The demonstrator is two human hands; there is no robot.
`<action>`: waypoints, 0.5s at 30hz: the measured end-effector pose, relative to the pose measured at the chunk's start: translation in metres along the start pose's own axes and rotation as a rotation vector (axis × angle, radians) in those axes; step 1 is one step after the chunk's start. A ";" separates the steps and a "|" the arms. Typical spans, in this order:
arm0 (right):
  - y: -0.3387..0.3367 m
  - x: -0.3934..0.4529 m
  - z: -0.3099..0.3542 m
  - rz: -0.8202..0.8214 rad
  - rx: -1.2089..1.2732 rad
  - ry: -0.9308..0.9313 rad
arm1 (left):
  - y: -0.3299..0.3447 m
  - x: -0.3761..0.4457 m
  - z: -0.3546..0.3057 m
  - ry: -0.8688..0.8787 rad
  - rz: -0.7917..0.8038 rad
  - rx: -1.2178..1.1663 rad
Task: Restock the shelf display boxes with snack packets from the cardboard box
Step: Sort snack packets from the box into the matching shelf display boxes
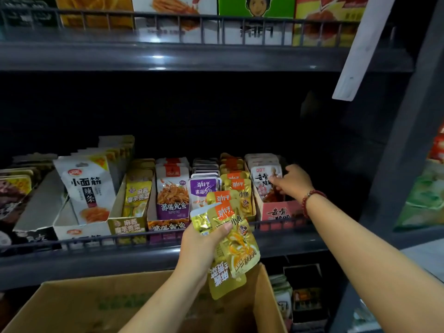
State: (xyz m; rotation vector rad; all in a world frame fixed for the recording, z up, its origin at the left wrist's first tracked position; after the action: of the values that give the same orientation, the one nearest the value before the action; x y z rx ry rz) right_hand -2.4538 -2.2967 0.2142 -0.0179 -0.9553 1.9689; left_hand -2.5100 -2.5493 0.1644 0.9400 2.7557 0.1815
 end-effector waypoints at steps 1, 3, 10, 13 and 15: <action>-0.001 -0.005 0.001 -0.030 0.003 -0.001 | 0.000 -0.002 0.000 -0.002 0.009 0.002; -0.005 -0.018 0.007 -0.083 0.028 -0.038 | 0.000 -0.007 -0.002 -0.018 0.031 0.008; -0.020 -0.099 0.062 0.346 0.303 -0.179 | -0.006 -0.034 -0.010 -0.016 0.105 0.008; -0.011 -0.126 0.075 0.580 0.383 -0.179 | -0.011 -0.047 -0.014 0.025 0.113 0.074; -0.001 -0.139 0.078 0.610 0.469 -0.135 | -0.013 -0.054 -0.016 0.044 0.125 0.094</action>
State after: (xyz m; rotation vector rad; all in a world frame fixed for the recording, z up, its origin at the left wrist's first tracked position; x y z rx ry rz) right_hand -2.4012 -2.4466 0.2215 0.1017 -0.5815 2.7520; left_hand -2.4803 -2.5932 0.1866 1.1470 2.7677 0.0953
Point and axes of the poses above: each hand's wrist, its own x-axis towards the middle knuckle, its own y-axis out of the palm, z = x × y, the point moved 1 cm from there along x, towards the middle knuckle, and after that the axes turned 10 degrees about -y, right-handed, at the moved point
